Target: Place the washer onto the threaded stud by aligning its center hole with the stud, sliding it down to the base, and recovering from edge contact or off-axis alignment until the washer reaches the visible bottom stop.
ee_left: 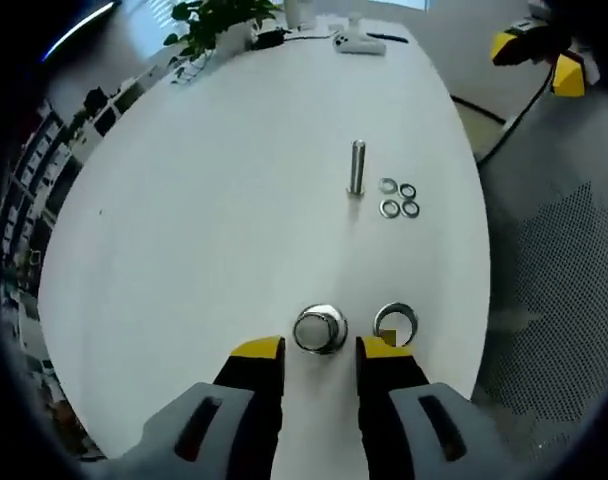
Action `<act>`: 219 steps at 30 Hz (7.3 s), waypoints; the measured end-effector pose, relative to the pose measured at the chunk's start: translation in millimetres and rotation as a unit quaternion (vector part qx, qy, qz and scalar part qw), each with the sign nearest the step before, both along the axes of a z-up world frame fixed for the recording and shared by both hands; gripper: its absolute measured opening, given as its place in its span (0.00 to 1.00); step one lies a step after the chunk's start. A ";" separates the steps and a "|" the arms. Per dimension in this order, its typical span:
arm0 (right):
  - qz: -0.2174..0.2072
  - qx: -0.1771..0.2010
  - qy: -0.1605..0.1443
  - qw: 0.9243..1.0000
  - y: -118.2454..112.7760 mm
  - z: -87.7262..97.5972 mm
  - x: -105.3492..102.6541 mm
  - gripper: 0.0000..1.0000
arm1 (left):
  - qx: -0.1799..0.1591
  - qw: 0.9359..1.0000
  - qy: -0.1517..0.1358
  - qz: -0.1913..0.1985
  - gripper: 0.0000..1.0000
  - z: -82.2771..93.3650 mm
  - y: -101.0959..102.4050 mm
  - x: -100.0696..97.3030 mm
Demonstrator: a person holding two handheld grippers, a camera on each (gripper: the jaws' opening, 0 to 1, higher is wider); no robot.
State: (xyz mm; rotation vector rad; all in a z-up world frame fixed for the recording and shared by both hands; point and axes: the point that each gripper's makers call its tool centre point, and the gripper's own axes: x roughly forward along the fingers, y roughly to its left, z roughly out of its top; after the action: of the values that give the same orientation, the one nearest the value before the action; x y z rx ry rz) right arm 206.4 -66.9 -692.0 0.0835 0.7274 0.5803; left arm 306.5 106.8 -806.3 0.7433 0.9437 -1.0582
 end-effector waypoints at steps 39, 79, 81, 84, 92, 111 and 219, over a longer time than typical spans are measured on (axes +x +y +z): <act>0.067 0.040 -0.014 0.997 26.0 11.7 -11.3 0.37 | -0.109 0.950 -0.026 0.291 0.30 58.7 -2.1 -62.8; 0.075 0.024 -0.005 0.997 25.7 5.3 -13.7 0.36 | 0.011 0.967 0.044 0.250 0.26 -31.0 -25.3 -48.8; 0.076 0.023 -0.004 0.997 26.0 5.0 -13.8 0.36 | 0.014 0.967 0.047 0.251 0.25 -30.7 -25.6 -47.4; 0.079 0.022 -0.003 0.997 26.4 4.3 -14.7 0.36 | 0.019 0.967 0.048 0.248 0.22 -31.5 -24.3 -46.3; 0.089 0.013 0.002 0.996 27.7 1.7 -17.1 0.36 | 0.009 0.965 0.049 0.258 0.21 -31.2 -22.8 -45.6; 0.096 0.003 0.005 0.995 27.9 -1.2 -18.9 0.36 | 0.034 0.964 0.067 0.254 0.20 -33.0 9.3 -63.5; 0.073 0.023 -0.002 0.997 25.6 4.8 -13.6 0.36 | 0.101 0.959 0.103 0.242 0.31 -34.2 6.1 -62.3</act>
State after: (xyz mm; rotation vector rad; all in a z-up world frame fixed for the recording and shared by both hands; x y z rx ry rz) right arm 192.8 -41.4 -687.1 0.0731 0.7200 0.7362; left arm 244.1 112.9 -840.4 0.5307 1.3481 -0.6182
